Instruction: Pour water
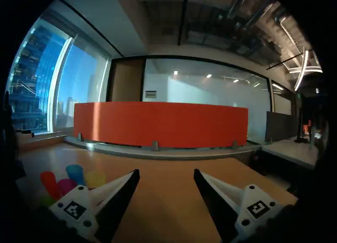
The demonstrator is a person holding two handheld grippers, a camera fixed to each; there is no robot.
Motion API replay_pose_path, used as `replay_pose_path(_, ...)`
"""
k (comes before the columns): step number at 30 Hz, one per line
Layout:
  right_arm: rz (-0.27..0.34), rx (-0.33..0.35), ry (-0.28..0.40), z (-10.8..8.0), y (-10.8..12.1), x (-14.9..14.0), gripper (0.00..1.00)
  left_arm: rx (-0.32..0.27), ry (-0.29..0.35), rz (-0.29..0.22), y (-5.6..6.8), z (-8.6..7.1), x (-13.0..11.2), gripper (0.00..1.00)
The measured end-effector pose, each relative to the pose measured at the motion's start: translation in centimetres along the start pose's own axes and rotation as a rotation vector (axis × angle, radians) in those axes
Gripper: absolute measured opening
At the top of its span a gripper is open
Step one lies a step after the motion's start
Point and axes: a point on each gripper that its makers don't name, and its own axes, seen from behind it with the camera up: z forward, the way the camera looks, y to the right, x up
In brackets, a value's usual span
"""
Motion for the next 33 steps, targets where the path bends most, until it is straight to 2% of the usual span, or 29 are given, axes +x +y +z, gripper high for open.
replay_pose_path(8, -0.022, 0.015, 0.002, 0.0, -0.6, 4.7, 0.99, -0.015, 0.003, -0.001, -0.3, 0.4, 4.8, 0.96)
replay_pose_path(17, 0.009, 0.037, -0.005, -0.3, -1.0, 9.2, 0.99, -0.036, -0.036, -0.044, -1.0, 1.1, 7.6, 0.97)
replay_pose_path(26, 0.017, 0.038, -0.005, -0.2, -0.6, 12.4, 0.99, -0.099, -0.042, -0.013, -0.5, 1.6, 10.7, 0.96)
replay_pose_path(33, 0.008, 0.069, 0.002, -0.4, -1.5, 13.3, 0.99, -0.145, -0.038, 0.019, 0.3, 1.7, 12.5, 0.96)
